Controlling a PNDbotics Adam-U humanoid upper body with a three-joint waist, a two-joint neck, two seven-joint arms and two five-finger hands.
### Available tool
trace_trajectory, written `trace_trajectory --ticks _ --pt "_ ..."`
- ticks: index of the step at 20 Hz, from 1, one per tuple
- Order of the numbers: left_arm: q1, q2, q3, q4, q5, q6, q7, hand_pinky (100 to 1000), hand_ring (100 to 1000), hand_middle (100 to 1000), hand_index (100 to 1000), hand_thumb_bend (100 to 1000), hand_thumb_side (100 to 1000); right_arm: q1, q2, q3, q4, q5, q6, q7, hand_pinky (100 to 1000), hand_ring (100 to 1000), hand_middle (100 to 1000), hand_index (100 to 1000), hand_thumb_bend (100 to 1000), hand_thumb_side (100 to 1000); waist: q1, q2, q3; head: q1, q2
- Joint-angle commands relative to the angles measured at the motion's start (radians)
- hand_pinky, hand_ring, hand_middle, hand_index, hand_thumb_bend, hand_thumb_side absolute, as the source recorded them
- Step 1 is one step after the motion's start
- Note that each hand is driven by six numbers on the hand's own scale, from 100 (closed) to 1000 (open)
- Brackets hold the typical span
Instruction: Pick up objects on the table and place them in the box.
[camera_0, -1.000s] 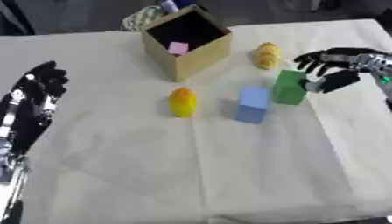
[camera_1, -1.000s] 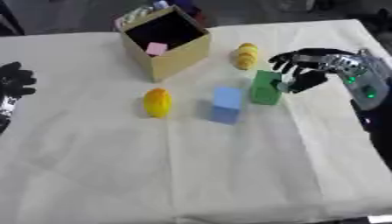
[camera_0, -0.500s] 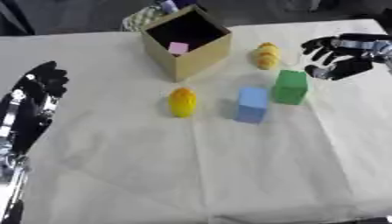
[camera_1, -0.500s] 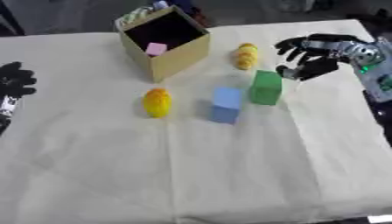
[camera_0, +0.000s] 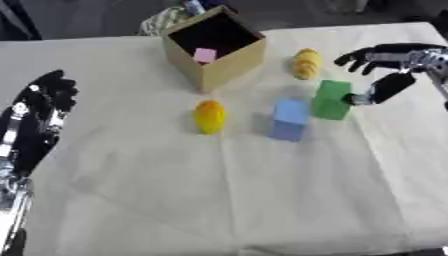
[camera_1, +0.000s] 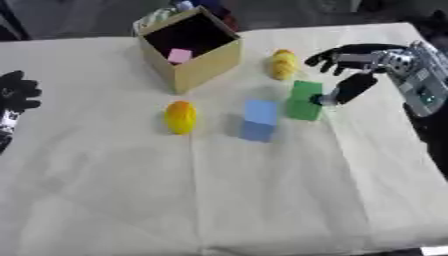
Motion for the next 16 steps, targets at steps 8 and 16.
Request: trace_trajectory --ticks 8,16 --pt "-0.011 0.018 -0.001 -0.012 0.004 -0.001 -0.004 772 788 738 896 239 661 -0.064 0.06 -0.006 0.086 0.133 -0.036 -0.005 859 927 960 1000 350 362 -0.004 -0.031 0.006 -0.009 0.005" --pt "-0.011 0.016 -0.001 -0.012 0.005 -0.001 -0.003 772 787 738 897 240 661 -0.082 0.104 -0.043 0.189 0.229 -0.026 -0.04 859 906 868 1000 354 352 -0.004 -0.03 0.013 -0.013 0.005"
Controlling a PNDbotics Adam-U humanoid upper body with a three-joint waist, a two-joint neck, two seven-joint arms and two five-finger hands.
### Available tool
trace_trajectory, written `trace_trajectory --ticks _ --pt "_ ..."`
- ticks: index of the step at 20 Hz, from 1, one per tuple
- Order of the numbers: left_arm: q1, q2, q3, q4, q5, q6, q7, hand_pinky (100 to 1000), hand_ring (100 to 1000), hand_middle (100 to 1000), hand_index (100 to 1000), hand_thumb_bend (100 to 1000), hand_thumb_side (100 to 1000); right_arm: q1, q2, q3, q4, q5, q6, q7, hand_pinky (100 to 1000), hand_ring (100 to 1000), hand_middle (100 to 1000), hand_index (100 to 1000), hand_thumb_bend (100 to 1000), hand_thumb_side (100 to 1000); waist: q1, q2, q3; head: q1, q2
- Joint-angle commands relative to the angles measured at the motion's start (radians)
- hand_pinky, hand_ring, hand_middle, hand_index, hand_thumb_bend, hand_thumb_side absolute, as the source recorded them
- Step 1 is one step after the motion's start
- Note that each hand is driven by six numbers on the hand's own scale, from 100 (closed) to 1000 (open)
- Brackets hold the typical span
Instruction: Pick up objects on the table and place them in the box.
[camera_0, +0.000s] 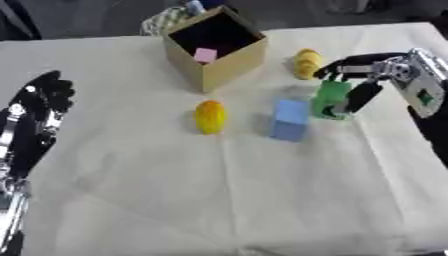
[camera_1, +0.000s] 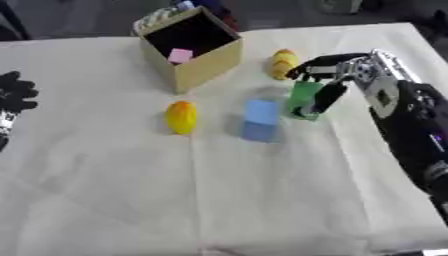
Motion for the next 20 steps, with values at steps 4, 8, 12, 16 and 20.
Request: trace_trajectory --ticks 4,8,12,16,20 --pt "-0.01 0.016 0.0 -0.012 0.005 0.0 -0.003 772 787 738 897 240 662 -0.03 -0.009 -0.04 0.044 0.055 0.014 -0.043 834 866 766 1000 314 261 -0.006 -0.029 0.003 0.0 0.005" --pt "-0.012 0.016 0.0 -0.013 0.004 0.0 -0.003 772 787 738 897 240 660 -0.035 -0.018 -0.058 0.03 0.06 0.023 -0.098 783 786 629 992 233 100 -0.007 -0.03 0.005 0.001 0.005" --pt "-0.01 0.016 0.0 -0.012 0.004 0.0 -0.002 771 787 738 897 240 662 -0.053 -0.031 -0.073 -0.004 0.051 0.035 -0.155 756 746 576 958 168 100 -0.008 -0.03 0.005 0.002 0.005" --pt "-0.008 0.017 -0.001 -0.012 0.004 0.0 -0.002 771 787 738 897 240 661 -0.095 -0.031 -0.086 -0.032 0.031 0.052 -0.183 742 734 565 948 127 100 -0.009 -0.032 0.007 0.003 0.005" --pt "-0.009 0.017 -0.004 -0.012 0.006 0.0 -0.005 771 787 738 897 240 661 -0.166 0.0 -0.099 -0.029 0.029 0.066 -0.201 731 722 554 939 109 100 -0.009 -0.033 0.018 0.0 0.005"
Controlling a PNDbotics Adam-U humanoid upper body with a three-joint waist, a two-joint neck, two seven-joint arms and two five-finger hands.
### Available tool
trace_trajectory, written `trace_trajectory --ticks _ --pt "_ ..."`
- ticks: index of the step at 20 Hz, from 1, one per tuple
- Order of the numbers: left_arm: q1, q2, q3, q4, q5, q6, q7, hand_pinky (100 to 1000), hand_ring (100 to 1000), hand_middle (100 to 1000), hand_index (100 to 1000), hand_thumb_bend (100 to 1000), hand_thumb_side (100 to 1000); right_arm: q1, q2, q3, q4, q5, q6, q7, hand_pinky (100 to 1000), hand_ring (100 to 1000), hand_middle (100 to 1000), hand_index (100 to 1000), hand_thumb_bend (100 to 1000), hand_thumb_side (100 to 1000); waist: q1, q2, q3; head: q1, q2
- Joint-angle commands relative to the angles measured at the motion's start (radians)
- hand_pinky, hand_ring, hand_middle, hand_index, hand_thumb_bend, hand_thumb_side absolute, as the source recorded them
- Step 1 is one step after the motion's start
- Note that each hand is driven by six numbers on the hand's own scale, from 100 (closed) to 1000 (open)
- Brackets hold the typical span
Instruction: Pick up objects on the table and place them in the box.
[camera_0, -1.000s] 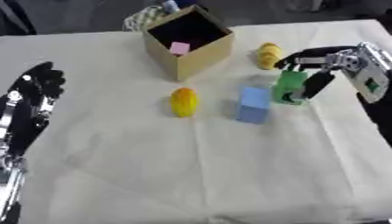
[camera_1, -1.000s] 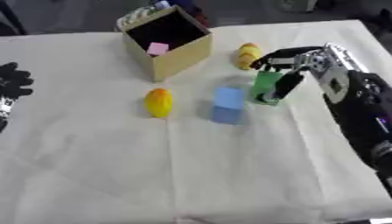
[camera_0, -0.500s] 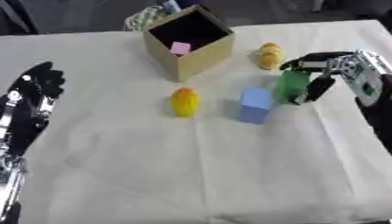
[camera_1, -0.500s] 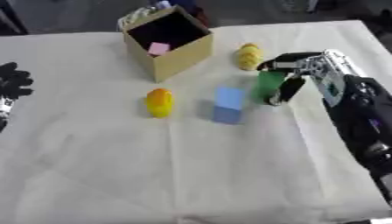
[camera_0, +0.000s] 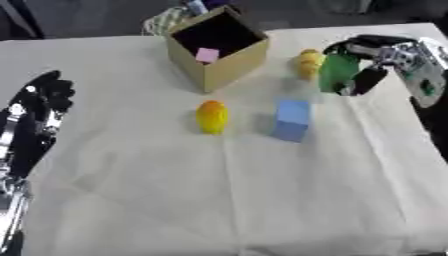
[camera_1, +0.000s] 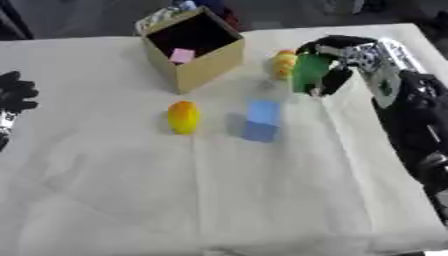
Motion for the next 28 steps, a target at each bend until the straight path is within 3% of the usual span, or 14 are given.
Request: trace_trajectory --ticks 1,7,15,23,28 --pt "-0.01 0.017 -0.005 -0.012 0.006 -0.001 -0.006 771 787 738 897 240 661 -0.071 0.007 -0.021 -0.011 0.001 0.013 -0.019 728 720 553 938 103 100 -0.009 -0.034 0.008 -0.003 0.005" --pt "-0.018 0.015 -0.014 -0.012 0.009 -0.002 -0.015 771 787 737 896 240 660 -0.174 0.093 -0.057 0.063 0.053 0.037 -0.065 711 705 544 931 100 100 -0.01 -0.03 0.05 -0.028 0.005" --pt "-0.061 0.007 -0.043 -0.018 0.02 -0.005 -0.043 772 787 737 896 241 655 -0.258 0.196 -0.116 0.172 0.135 0.092 -0.18 688 691 549 926 100 100 -0.01 -0.007 0.144 -0.093 0.005" --pt "-0.104 -0.007 -0.071 -0.021 0.034 -0.007 -0.072 772 786 737 896 242 650 -0.268 0.246 -0.175 0.281 0.193 0.197 -0.337 675 686 582 936 100 100 -0.012 0.011 0.246 -0.182 0.005" --pt "-0.107 -0.01 -0.073 -0.02 0.037 -0.006 -0.077 773 786 736 896 242 653 -0.253 0.243 -0.195 0.323 0.247 0.28 -0.447 673 694 610 950 100 100 -0.014 0.018 0.277 -0.201 0.005"
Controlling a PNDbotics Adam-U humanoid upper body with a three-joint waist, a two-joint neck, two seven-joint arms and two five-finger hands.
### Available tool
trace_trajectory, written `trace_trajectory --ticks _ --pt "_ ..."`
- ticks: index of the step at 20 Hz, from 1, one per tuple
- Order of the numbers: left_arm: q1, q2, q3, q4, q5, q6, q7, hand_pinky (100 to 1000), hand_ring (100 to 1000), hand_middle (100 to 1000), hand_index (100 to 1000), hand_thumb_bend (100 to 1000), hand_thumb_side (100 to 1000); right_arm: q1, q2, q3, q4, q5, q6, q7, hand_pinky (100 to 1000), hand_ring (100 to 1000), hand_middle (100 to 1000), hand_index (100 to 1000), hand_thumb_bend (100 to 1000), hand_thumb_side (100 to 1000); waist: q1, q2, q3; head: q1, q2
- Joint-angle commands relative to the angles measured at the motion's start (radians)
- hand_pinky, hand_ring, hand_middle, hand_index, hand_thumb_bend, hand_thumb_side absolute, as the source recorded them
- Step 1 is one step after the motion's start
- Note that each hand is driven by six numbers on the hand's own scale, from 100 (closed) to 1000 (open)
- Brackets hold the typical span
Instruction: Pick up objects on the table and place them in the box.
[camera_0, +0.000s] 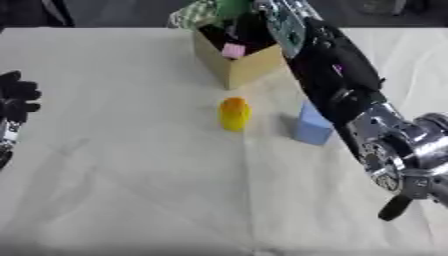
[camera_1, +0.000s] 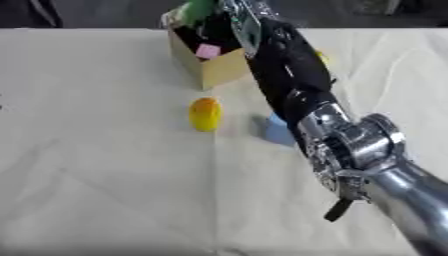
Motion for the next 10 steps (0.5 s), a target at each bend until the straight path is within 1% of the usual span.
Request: trace_trajectory --ticks 1,2,4,5,6,7,9,10 --pt "-0.017 0.009 0.001 -0.019 0.004 -0.002 -0.004 773 786 736 896 242 652 -0.016 -0.018 -0.017 0.011 0.033 0.048 -0.071 675 703 634 957 100 100 -0.013 -0.002 0.004 -0.011 0.005" --pt "-0.017 0.009 0.002 -0.02 0.004 -0.002 -0.004 773 786 736 896 243 651 -0.014 -0.022 -0.021 0.017 0.038 0.066 -0.09 682 719 674 970 100 100 -0.014 -0.002 0.005 -0.011 0.005" --pt "-0.017 0.009 0.002 -0.02 0.004 -0.002 -0.003 773 786 736 896 243 652 -0.012 -0.028 -0.023 0.03 0.047 0.101 -0.116 692 738 725 990 100 100 -0.017 -0.003 0.005 -0.01 0.005" --pt "-0.017 0.009 0.002 -0.02 0.004 -0.002 -0.003 773 786 736 896 243 652 -0.011 -0.031 -0.025 0.034 0.052 0.122 -0.129 703 754 758 999 100 176 -0.018 -0.003 0.005 -0.01 0.005" --pt "-0.017 0.009 0.003 -0.021 0.004 -0.002 -0.003 773 786 736 896 243 652 -0.01 -0.032 -0.026 0.038 0.055 0.139 -0.138 705 756 764 1000 100 192 -0.019 -0.003 0.005 -0.01 0.005" --pt "-0.016 0.009 0.003 -0.021 0.004 -0.002 -0.003 773 786 736 896 243 652 -0.009 -0.033 -0.026 0.042 0.058 0.153 -0.145 710 764 793 1000 100 273 -0.02 -0.003 0.005 -0.01 0.005" --pt "-0.015 0.009 0.003 -0.021 0.003 -0.002 -0.003 773 786 736 896 244 652 -0.007 -0.037 -0.027 0.046 0.065 0.177 -0.163 729 784 840 1000 112 331 -0.022 -0.004 0.006 -0.01 0.005" --pt "-0.015 0.009 0.004 -0.021 0.003 -0.002 -0.002 773 786 736 896 243 652 -0.006 -0.039 -0.026 0.048 0.072 0.189 -0.173 731 786 844 1000 116 337 -0.022 -0.004 0.006 -0.01 0.005"
